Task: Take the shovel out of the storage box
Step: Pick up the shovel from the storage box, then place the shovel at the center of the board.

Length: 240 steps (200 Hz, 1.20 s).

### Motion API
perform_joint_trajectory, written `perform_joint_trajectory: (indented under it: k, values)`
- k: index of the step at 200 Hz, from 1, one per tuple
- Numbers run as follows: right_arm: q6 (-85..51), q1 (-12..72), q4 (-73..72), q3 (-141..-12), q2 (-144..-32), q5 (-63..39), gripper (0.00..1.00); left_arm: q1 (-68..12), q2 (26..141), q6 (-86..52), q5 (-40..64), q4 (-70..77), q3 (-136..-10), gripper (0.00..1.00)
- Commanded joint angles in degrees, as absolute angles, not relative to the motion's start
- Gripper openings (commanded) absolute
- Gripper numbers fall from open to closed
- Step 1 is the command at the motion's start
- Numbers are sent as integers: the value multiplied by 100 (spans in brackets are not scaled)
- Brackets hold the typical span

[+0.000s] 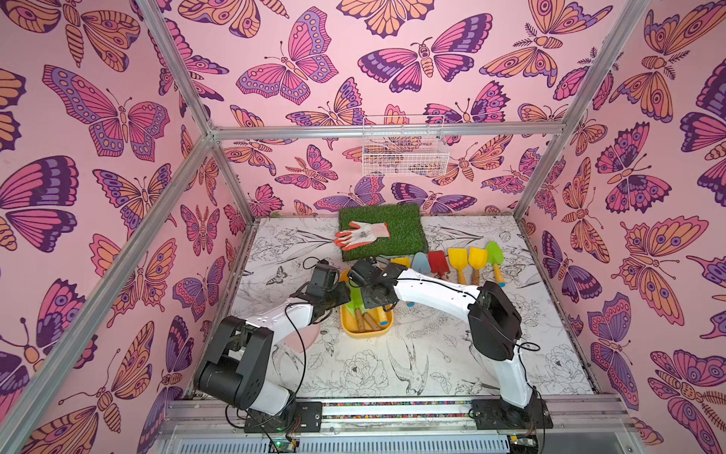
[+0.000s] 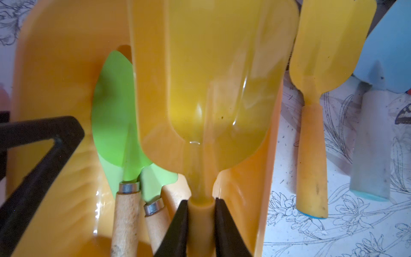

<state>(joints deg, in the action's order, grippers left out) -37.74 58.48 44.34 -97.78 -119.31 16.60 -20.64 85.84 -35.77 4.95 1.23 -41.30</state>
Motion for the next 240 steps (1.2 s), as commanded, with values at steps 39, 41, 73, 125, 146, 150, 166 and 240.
perform_joint_trajectory:
  k: [39, 41, 73, 125, 146, 150, 166, 240]
  values:
    - [-3863, 5777, 4291, -9546, -11390, 1761, 13, -2074, 8571, -3458, 497, 89, -4078, 48]
    - [-3855, 5775, 4289, -9529, -11366, 1780, 13, -2074, 8565, -3455, 500, 92, -4083, 48]
    - [-3762, 5699, 4307, -9306, -11120, 2021, 12, -2074, 8524, -3465, 504, 95, -4061, 48]
    - [-3590, 5268, 4273, -8692, -10546, 2155, 12, -2074, 8577, -3480, 533, 91, -4069, 48]
    - [-3520, 4992, 4217, -8377, -10290, 2072, 11, -2074, 8600, -3479, 534, 90, -4070, 48]
    - [-3472, 4934, 4203, -8310, -10239, 2052, 12, -2074, 8603, -3477, 528, 89, -4084, 48]
    - [-3403, 4740, 4151, -8101, -10066, 2050, 11, -2074, 8638, -3466, 511, 91, -4100, 48]
    - [-2828, 3726, 4190, -7609, -9589, 2058, 11, -2074, 8632, -3459, 517, 96, -4087, 48]
